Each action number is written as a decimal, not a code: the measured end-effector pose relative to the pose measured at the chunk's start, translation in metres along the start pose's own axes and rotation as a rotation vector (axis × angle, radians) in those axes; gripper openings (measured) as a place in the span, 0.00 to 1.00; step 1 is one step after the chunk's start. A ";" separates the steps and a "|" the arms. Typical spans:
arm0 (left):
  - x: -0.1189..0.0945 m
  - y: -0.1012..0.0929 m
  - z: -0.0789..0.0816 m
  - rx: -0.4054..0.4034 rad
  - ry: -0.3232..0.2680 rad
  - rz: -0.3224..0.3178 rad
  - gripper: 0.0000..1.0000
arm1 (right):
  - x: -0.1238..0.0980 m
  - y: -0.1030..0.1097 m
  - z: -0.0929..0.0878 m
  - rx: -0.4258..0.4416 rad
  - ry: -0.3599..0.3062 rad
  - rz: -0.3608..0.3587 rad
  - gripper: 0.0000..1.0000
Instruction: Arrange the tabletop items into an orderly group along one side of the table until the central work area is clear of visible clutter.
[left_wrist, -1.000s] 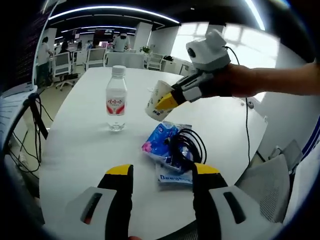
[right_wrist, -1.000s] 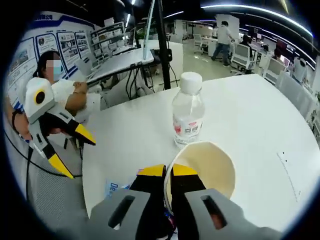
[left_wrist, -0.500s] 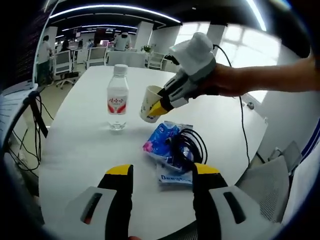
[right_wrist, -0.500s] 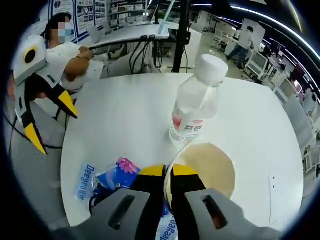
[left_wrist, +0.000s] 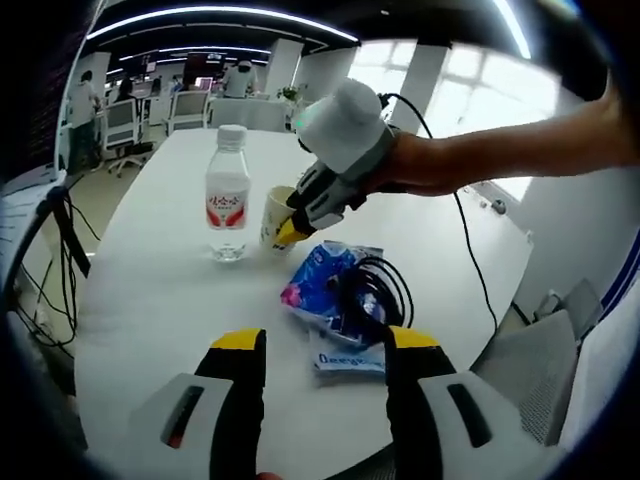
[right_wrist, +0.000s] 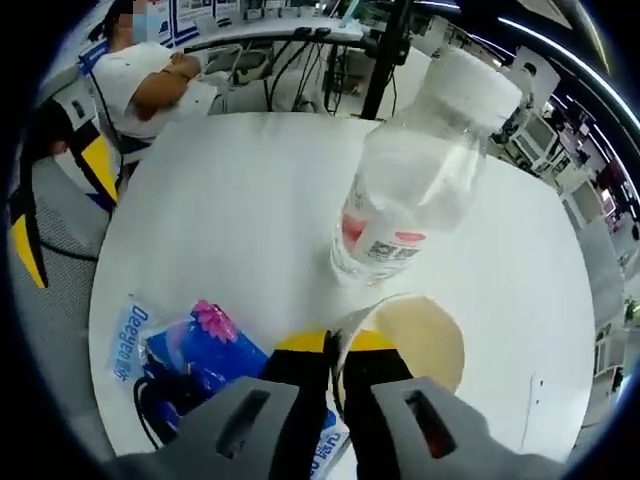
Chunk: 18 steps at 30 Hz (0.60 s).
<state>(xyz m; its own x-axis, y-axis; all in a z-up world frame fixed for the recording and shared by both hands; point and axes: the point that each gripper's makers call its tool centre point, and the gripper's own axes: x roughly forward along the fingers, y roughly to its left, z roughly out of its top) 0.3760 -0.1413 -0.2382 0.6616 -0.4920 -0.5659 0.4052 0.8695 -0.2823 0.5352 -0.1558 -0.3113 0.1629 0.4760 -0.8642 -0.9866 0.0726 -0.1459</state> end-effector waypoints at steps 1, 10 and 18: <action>0.000 0.001 0.001 -0.004 -0.002 0.000 0.47 | -0.002 0.000 0.002 0.010 0.000 -0.001 0.01; 0.003 0.003 0.000 0.002 0.001 0.000 0.48 | 0.005 -0.002 0.006 -0.004 0.012 -0.004 0.08; 0.004 0.002 -0.001 0.010 0.005 -0.004 0.49 | 0.005 -0.004 0.004 -0.029 0.029 -0.016 0.11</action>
<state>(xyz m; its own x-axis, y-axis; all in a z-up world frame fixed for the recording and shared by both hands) 0.3788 -0.1411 -0.2416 0.6569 -0.4953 -0.5684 0.4139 0.8671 -0.2772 0.5401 -0.1501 -0.3126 0.1791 0.4497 -0.8751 -0.9834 0.0547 -0.1732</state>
